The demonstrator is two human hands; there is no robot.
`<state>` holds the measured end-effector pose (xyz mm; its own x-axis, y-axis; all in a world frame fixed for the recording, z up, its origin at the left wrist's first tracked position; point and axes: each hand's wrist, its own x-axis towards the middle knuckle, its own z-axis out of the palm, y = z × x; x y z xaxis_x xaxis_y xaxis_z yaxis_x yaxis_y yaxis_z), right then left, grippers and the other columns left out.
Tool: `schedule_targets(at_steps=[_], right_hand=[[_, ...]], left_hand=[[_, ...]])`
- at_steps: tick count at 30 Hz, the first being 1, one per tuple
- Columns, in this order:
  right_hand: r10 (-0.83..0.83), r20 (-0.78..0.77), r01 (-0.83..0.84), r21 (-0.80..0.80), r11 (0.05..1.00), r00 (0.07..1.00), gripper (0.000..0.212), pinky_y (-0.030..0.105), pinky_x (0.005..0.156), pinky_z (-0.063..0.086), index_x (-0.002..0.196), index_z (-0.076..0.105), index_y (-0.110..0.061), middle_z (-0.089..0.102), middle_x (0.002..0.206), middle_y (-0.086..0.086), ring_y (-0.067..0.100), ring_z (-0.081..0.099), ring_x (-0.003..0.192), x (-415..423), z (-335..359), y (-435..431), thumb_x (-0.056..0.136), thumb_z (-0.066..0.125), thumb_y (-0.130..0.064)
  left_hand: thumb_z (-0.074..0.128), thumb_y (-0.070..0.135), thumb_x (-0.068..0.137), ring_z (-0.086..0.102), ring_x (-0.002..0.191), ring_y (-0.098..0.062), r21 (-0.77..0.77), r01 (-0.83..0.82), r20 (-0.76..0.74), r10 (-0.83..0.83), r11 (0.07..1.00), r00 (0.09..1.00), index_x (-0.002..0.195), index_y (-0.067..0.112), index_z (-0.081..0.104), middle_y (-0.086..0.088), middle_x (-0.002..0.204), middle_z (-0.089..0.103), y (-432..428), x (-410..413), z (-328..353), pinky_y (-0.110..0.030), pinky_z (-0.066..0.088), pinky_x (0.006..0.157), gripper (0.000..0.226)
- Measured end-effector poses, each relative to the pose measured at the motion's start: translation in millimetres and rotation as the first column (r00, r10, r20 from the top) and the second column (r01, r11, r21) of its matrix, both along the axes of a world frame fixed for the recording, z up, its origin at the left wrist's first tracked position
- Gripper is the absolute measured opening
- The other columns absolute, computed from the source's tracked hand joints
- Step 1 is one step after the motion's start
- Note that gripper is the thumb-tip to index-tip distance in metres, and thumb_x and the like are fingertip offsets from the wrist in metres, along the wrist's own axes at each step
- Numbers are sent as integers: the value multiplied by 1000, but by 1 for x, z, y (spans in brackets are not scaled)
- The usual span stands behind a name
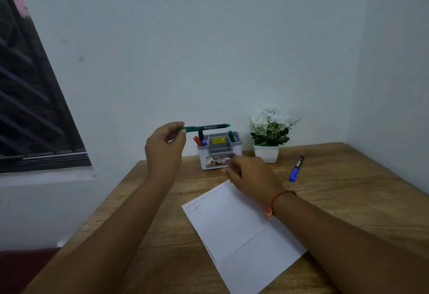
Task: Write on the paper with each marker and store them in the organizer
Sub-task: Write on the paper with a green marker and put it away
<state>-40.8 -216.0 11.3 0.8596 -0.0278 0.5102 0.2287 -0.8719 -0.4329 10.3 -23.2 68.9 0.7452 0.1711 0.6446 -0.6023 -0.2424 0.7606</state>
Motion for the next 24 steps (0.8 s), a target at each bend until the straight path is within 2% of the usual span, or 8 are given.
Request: schedule_targets(at_steps=[3, 6, 10, 12, 16, 19, 22, 24], right_hand=[[-11, 13, 12, -100, 995, 1000, 33, 39, 69, 57, 96, 67, -16, 72, 91, 2, 20, 66, 81, -2, 1, 0, 98, 55, -46], [-24, 33, 29, -161, 987, 999, 33, 36, 67, 55, 98, 67, -18, 72, 93, 1, 20, 66, 82, -2, 2, 0, 99, 52, -48], [-34, 49, 44, -200, 979, 998, 33, 30, 59, 41, 98, 65, -17, 70, 92, 2, 21, 64, 82, -2, 4, -2, 99, 50, -46], [-32, 52, 43, -215, 976, 998, 33, 29, 59, 36, 97, 64, -17, 69, 91, 3, 22, 64, 82, -1, 4, -2, 100, 49, -45], [-24, 81, 42, -238, 970, 996, 28, 29, 57, 33, 87, 58, -20, 68, 88, 4, 25, 64, 82, 0, 2, -2, 99, 49, -44], [-5, 77, 24, -242, 970, 997, 26, 29, 50, 27, 83, 51, -23, 68, 88, 5, 24, 65, 80, -1, 2, -1, 99, 49, -43], [6, 85, 16, -249, 968, 996, 24, 29, 51, 27, 85, 53, -22, 68, 89, 5, 21, 61, 77, -2, 3, -1, 100, 49, -41], [6, 80, 14, -251, 968, 997, 24, 29, 53, 27, 83, 48, -24, 68, 89, 5, 18, 55, 74, -1, 3, -2, 100, 48, -41]], left_hand=[[64, 12, 91, 63, 92, 1, 78, -13, 58, 9, 997, 998, 110, 18, 69, 7, 101, 69, -21, 15, 13, -6, 50, 81, 21], [63, 8, 91, 63, 90, -4, 133, -1, 70, -9, 991, 997, 110, 15, 66, 3, 102, 68, -42, 32, 17, -11, 51, 82, 21], [64, 7, 90, 61, 88, -7, 180, 13, 67, -26, 984, 997, 110, 9, 65, -1, 102, 68, -66, 51, 11, -2, 47, 73, 21], [64, 7, 90, 62, 89, -8, 194, 25, 63, -38, 981, 997, 111, 9, 64, -1, 101, 67, -77, 57, 7, -3, 48, 73, 21], [64, 9, 90, 63, 92, -9, 227, 75, 17, -81, 971, 997, 117, 10, 63, 0, 102, 69, -93, 65, -2, -4, 48, 76, 26], [59, 11, 93, 63, 95, -7, 267, 95, -26, -91, 959, 996, 127, 13, 60, 0, 106, 71, -101, 69, -8, -13, 48, 85, 33], [54, 10, 97, 62, 98, -7, 286, 136, -71, -121, 949, 990, 132, 14, 56, -1, 113, 68, -104, 70, -13, -6, 44, 79, 36], [50, 8, 98, 63, 100, -10, 284, 157, -88, -137, 946, 987, 133, 13, 54, -3, 115, 67, -102, 69, -17, 0, 42, 72, 35]])
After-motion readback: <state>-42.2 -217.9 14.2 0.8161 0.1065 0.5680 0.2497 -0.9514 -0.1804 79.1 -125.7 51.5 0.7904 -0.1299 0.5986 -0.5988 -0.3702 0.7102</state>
